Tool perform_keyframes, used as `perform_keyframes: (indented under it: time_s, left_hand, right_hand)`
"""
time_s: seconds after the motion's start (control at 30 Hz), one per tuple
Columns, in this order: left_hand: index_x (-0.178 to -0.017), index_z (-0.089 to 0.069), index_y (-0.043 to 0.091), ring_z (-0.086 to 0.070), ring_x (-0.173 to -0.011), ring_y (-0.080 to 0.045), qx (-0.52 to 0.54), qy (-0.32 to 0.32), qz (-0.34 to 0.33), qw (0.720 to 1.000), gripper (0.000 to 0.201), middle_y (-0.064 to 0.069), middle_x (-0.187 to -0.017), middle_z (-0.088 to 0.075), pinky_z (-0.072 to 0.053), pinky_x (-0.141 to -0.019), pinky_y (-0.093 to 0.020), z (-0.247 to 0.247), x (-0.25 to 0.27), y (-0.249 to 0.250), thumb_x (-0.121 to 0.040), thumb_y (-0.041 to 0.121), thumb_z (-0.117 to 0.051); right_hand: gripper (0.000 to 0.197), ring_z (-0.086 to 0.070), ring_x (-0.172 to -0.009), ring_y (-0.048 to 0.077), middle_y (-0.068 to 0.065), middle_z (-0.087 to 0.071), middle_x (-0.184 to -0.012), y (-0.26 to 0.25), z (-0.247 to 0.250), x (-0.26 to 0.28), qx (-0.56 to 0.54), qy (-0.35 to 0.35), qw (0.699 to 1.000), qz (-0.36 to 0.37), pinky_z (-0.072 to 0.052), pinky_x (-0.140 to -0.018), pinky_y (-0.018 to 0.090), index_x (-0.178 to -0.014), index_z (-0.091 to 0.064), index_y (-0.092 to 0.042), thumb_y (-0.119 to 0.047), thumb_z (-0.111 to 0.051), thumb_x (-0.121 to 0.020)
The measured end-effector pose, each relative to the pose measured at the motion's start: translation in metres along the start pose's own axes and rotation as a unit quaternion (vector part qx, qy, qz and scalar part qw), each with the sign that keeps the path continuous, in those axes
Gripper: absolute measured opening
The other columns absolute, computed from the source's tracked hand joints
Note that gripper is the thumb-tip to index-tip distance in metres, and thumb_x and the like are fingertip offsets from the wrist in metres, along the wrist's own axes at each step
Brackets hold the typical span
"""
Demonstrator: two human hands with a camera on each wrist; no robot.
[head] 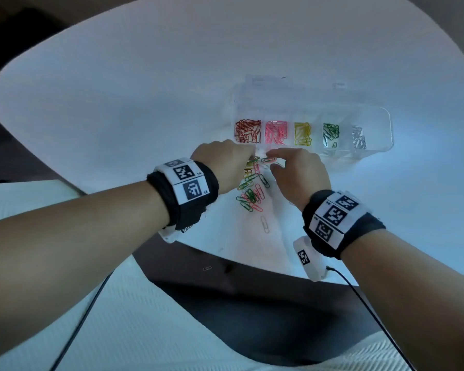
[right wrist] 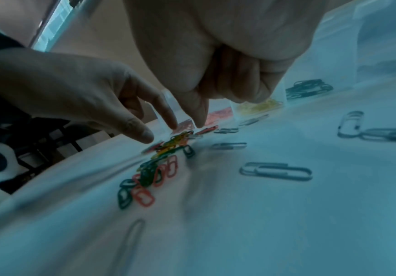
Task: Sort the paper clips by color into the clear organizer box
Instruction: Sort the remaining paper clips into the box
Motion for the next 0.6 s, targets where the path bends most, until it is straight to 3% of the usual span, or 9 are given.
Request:
perform_keyframes:
  time_s: [0.07,0.13,0.3,0.4,0.5,0.6]
  left_hand:
    - [-0.126,-0.049,0.034,-0.058,-0.081,-0.029,-0.006,0.017,-0.001,1.0,0.038,-0.005,-0.106,-0.064,-0.039,-0.063,-0.031,0.001,-0.002,-0.003,-0.094,0.014,-0.043]
    - [-0.126,-0.05,0.033,-0.061,-0.086,-0.03,-0.005,0.029,-0.002,1.0,0.036,-0.005,-0.108,-0.065,-0.039,-0.065,-0.031,0.002,-0.004,-0.004,-0.095,0.017,-0.043]
    - [-0.11,-0.056,0.027,-0.053,-0.076,-0.025,-0.003,0.044,-0.004,0.999,0.017,-0.003,-0.097,-0.065,-0.036,-0.064,-0.031,-0.004,-0.011,-0.004,-0.096,0.034,-0.048]
    - [-0.121,-0.054,0.029,-0.059,-0.084,-0.029,-0.001,0.042,-0.017,0.999,0.026,-0.006,-0.105,-0.065,-0.04,-0.067,-0.032,-0.011,-0.016,-0.003,-0.099,0.038,-0.044]
    - [-0.129,-0.052,0.033,-0.062,-0.092,-0.033,-0.005,0.046,-0.029,0.999,0.031,-0.008,-0.112,-0.065,-0.046,-0.072,-0.035,-0.014,-0.018,-0.002,-0.101,0.038,-0.038]
    - [-0.118,-0.058,0.03,-0.062,-0.09,-0.032,-0.001,0.054,-0.021,0.998,0.026,-0.007,-0.108,-0.065,-0.046,-0.072,-0.035,-0.011,-0.021,-0.002,-0.1,0.038,-0.042]
  right_hand:
    - [0.033,-0.066,-0.099,0.021,-0.001,-0.068,-0.119,0.001,-0.002,-0.003,0.034,-0.021,0.999,-0.004,-0.054,-0.086,0.033,-0.12,-0.064,-0.04,-0.028,-0.058,-0.09]
    - [0.036,-0.065,-0.1,0.023,0.001,-0.067,-0.12,0.001,-0.003,-0.004,0.051,-0.027,0.998,0.002,-0.054,-0.087,0.034,-0.123,-0.062,-0.04,-0.031,-0.062,-0.088]
    - [0.019,-0.065,-0.087,0.022,-0.001,-0.07,-0.1,0.0,-0.002,0.01,0.046,-0.005,0.999,0.015,-0.052,-0.076,0.03,-0.107,-0.065,-0.034,-0.035,-0.063,-0.088]
    - [0.019,-0.065,-0.087,0.023,-0.004,-0.065,-0.085,0.001,-0.011,0.022,0.059,-0.029,0.997,0.027,-0.045,-0.069,0.027,-0.106,-0.066,-0.034,-0.038,-0.064,-0.088]
    - [0.019,-0.065,-0.085,0.024,-0.001,-0.069,-0.089,0.005,-0.017,0.029,0.075,-0.041,0.996,0.034,-0.044,-0.066,0.026,-0.106,-0.068,-0.036,-0.04,-0.064,-0.088]
    - [0.017,-0.064,-0.081,0.024,0.0,-0.07,-0.09,0.012,-0.016,0.029,0.081,-0.039,0.996,0.023,-0.045,-0.063,0.027,-0.097,-0.071,-0.033,-0.045,-0.063,-0.088]
Point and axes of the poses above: each hand's wrist, its own x-axis away from the middle knuckle, its own z-axis out of the back of the hand, y = z × x, the point moved 5 cm from there along -x, towards the middle knuckle
